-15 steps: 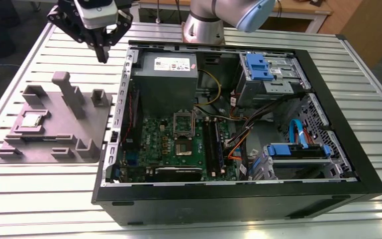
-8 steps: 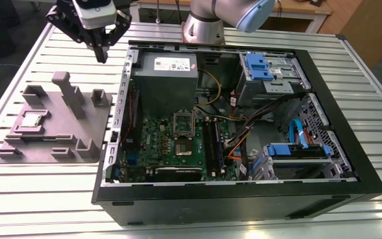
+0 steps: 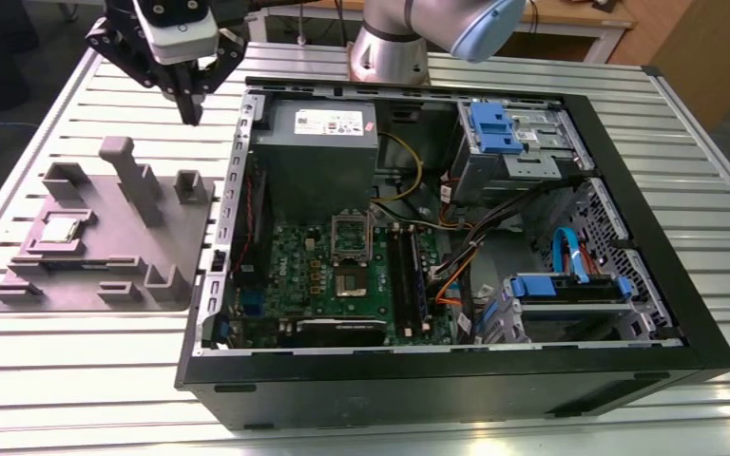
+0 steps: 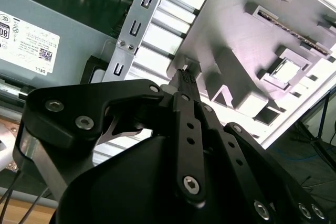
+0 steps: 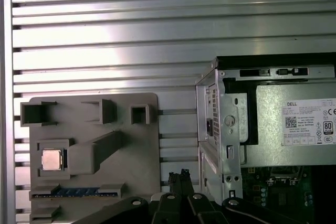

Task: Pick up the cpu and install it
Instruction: 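Reach for the cpu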

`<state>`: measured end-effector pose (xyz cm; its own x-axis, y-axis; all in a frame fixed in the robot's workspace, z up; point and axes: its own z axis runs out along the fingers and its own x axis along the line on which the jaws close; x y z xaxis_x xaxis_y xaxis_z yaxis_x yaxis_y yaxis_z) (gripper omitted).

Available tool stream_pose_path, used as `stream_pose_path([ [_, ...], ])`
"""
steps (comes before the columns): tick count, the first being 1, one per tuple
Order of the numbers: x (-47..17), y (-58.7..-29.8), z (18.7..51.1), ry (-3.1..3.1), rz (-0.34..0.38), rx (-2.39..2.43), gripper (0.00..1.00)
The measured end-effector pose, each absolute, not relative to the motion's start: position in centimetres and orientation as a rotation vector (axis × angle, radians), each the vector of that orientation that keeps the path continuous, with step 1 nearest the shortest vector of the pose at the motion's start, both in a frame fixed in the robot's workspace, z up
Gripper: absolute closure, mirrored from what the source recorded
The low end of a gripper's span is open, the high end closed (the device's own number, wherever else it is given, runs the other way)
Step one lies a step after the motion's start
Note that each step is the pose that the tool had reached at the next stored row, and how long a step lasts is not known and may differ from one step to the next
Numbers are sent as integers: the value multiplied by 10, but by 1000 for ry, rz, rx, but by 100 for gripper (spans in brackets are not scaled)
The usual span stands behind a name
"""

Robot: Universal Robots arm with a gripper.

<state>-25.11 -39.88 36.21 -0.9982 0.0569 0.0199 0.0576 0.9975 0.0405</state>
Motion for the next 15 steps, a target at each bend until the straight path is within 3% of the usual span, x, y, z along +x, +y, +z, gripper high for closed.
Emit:
stream_pose_path([
  [15, -258, -399, 359, -3120, -64, -90, 90],
])
